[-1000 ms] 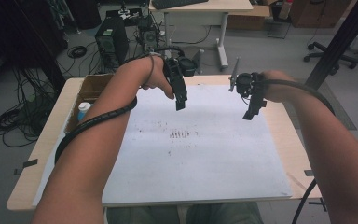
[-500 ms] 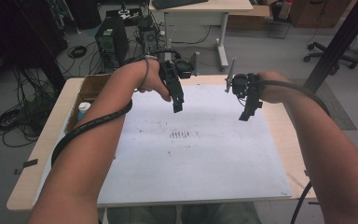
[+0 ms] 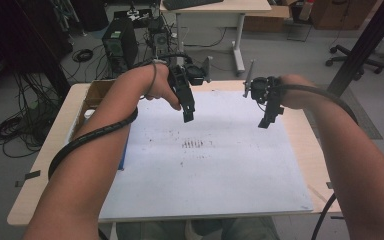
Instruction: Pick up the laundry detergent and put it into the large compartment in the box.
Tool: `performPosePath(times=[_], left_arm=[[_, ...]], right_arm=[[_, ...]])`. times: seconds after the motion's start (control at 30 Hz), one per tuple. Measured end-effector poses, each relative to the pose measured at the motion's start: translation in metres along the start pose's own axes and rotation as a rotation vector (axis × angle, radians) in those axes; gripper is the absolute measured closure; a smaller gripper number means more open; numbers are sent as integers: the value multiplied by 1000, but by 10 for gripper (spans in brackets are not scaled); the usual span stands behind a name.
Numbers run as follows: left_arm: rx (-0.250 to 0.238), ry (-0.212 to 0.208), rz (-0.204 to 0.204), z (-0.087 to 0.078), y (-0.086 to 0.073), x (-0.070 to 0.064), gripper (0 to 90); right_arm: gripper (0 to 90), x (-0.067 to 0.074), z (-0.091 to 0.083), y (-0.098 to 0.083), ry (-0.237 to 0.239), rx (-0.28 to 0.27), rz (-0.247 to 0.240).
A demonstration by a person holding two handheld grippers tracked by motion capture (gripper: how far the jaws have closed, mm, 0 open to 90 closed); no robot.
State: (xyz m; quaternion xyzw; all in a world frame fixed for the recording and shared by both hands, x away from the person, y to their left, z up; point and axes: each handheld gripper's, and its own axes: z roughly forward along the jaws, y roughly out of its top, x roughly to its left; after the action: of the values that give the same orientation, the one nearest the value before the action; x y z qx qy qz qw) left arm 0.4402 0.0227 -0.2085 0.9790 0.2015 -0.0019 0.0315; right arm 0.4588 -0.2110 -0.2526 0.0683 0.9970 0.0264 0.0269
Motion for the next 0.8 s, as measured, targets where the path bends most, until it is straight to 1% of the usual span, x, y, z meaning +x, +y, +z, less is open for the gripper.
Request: performPosePath(times=[0.03, 0.1, 0.2, 0.6, 0.8], left_arm=[[5, -1, -2, 1, 0, 0, 72], [10, -2, -4, 1, 1, 0, 72], [2, -2, -5, 1, 2, 1, 72], [16, -4, -21, 2, 1, 5, 73], [16, -7, -17, 3, 4, 4, 72]], right_arm=[[30, 0, 0, -1, 1, 2, 7], [30, -1, 0, -2, 1, 0, 4], [31, -1, 0, -3, 3, -2, 6], [31, -6, 4, -4, 13, -1, 6], [30, -6, 3, -6, 10, -9, 9]])
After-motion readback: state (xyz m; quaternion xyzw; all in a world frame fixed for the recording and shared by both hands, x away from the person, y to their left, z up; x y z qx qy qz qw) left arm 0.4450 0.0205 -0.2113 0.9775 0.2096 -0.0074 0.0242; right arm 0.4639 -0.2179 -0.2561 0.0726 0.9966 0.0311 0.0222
